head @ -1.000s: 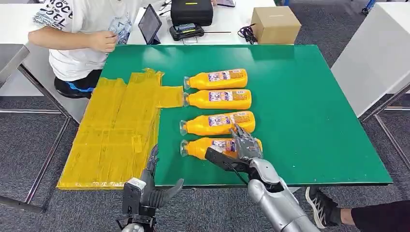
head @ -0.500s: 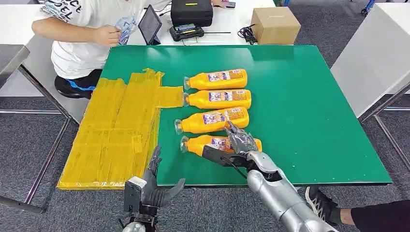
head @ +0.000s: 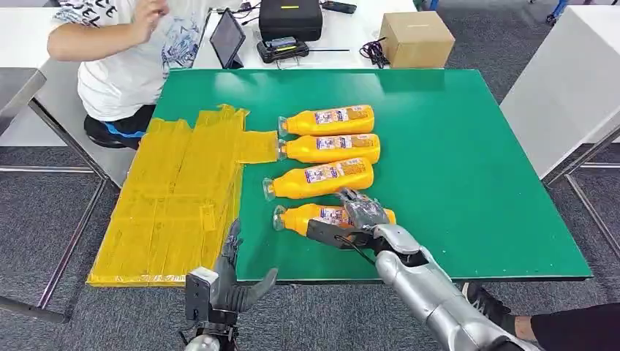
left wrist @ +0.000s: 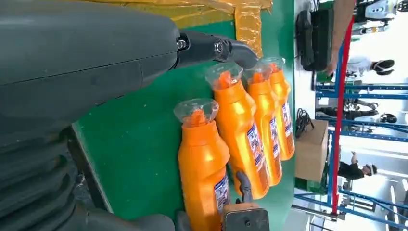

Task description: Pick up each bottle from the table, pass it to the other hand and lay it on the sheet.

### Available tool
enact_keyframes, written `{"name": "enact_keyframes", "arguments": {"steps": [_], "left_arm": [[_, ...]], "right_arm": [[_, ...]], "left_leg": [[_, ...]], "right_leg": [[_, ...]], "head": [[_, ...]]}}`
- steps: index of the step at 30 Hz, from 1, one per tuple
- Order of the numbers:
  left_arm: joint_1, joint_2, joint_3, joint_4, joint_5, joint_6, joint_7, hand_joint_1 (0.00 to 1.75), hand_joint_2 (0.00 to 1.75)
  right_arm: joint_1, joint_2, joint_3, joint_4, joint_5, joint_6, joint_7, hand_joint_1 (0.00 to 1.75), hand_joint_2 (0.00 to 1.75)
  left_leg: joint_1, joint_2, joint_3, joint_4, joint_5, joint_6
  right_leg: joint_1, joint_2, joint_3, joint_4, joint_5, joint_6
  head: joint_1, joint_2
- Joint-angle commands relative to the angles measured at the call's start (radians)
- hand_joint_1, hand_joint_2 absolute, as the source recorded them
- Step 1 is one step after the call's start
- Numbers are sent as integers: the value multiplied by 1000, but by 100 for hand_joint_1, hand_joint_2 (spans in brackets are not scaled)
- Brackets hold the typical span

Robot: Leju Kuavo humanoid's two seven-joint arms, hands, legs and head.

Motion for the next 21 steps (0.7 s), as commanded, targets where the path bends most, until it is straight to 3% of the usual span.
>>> {"name": "enact_keyframes", "arguments": {"steps": [1,6,14,15,16,21], "left_arm": [[-29,-5,20,61,8,1,-1,0,175],[-31,-5,21,65,10,1,-1,0,175],[-32,-6,21,65,10,1,-1,0,175],[-32,-5,20,66,10,1,-1,0,175],[-33,-5,19,68,11,0,-1,0,175],[-45,-4,11,90,10,11,-17,0,175]], "right_arm": [[-22,-35,95,83,-21,26,8,141,175],[-42,-41,114,98,-39,52,9,152,175],[-45,-44,115,101,-42,53,8,152,175],[-46,-44,119,105,-48,58,7,157,175],[-48,-43,114,111,-70,76,-2,175,175],[-69,-69,122,165,-156,110,-39,175,175]], "left_leg": [[0,-1,5,-2,-1,-1],[0,-1,5,-1,-1,-1],[0,-2,3,-1,0,0],[0,-2,5,-1,-1,-1],[0,-2,4,-1,0,-1],[0,-3,6,-2,0,-1]], "right_leg": [[1,-2,5,-2,-1,-1],[0,-2,6,-2,-1,-1],[0,-2,4,-1,-1,-1],[1,-2,6,-2,-1,-1],[0,-2,5,-1,-1,-1],[1,-3,7,-3,-1,-1]], "head": [[0,0],[0,0],[0,0],[0,0],[0,0],[0,0]]}}
